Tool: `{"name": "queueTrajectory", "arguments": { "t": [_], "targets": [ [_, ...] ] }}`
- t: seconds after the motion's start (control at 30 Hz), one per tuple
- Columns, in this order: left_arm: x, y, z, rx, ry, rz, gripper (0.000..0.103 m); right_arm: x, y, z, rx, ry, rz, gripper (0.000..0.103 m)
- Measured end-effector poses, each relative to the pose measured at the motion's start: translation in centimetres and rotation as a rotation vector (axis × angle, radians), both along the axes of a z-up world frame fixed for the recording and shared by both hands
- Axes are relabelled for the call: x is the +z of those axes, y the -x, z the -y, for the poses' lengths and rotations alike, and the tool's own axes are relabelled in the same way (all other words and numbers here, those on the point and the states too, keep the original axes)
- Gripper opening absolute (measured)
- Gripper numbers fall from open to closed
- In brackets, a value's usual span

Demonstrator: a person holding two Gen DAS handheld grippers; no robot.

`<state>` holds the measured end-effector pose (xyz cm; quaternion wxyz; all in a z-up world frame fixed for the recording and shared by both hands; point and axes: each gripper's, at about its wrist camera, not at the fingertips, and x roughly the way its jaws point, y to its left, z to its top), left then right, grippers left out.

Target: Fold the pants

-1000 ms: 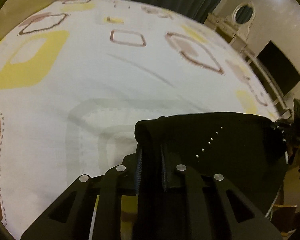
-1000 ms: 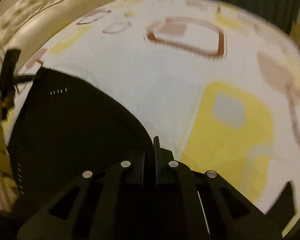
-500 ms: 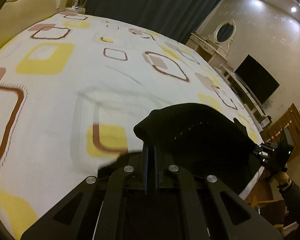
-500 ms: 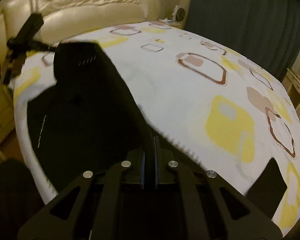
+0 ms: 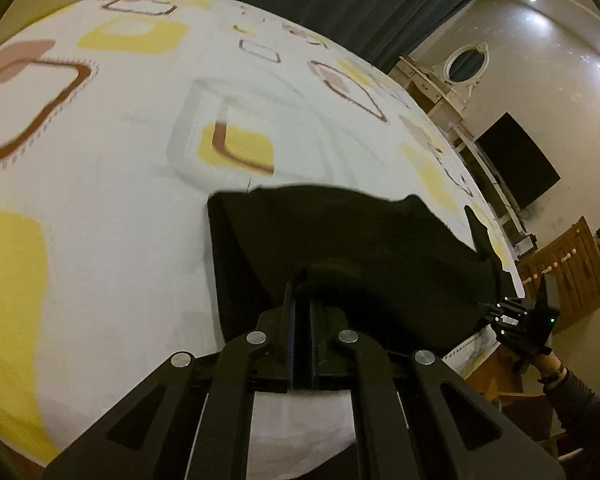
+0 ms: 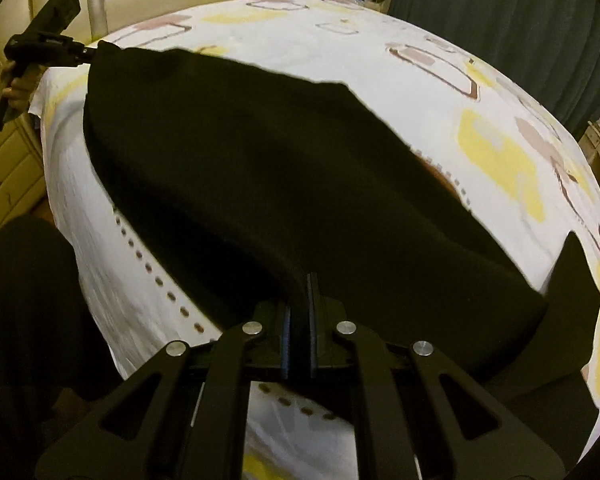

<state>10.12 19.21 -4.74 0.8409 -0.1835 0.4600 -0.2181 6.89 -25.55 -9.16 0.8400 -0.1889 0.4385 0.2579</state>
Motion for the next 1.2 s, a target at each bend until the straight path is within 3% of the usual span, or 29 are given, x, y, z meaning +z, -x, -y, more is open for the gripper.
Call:
{"name": "queueTrajectory", "arguments": {
  "t": [0.13,0.5,0.6,0.67,0.7,0.77,0.83,1.03,1.2],
  "targets": [
    [-0.9,0.9,-0.7,0.03,0.028,-0.022,0.006,0.2,0.3,0.3,-0.02,-0.02,0.004,0.006],
    [-3.3,3.7,-0.3,0.029,-0.079,-0.076,0.006,-0.2,2.2,1.1,-0.05,-0.033,0.007,0.006],
    [-3.7,5.0,-1.1,0.047,-0.07,-0.103,0.006,0.0,2.6,1.5,-0.07,-0.056,-0.013,0.007],
    [-3.9,6.1,-2.0,0.089,-0.023,-0.127,0.017,0.4,2.7,1.9,-0.096,-0.082,-0.023,0.011],
    [-3.9,6.5,-2.2,0.109,0.002,-0.131,0.022,0.7,2.9,2.5,-0.121,-0.121,-0.044,0.015],
    [-3.7,7.5,-2.5,0.151,0.055,-0.131,0.046,1.2,3.1,3.4,-0.173,-0.192,-0.083,0.041],
    [-3.3,8.3,-2.1,0.192,0.111,-0.124,0.054,1.7,3.4,4.9,-0.244,-0.328,-0.13,0.057],
    [-3.6,6.8,0.6,0.238,0.184,-0.146,0.061,-0.2,3.7,7.3,-0.43,-0.745,-0.357,0.062],
    [-4.7,4.8,2.1,0.277,0.178,-0.16,0.061,-3.2,3.7,6.4,-0.536,-0.949,-0.489,0.062]
  ]
}}
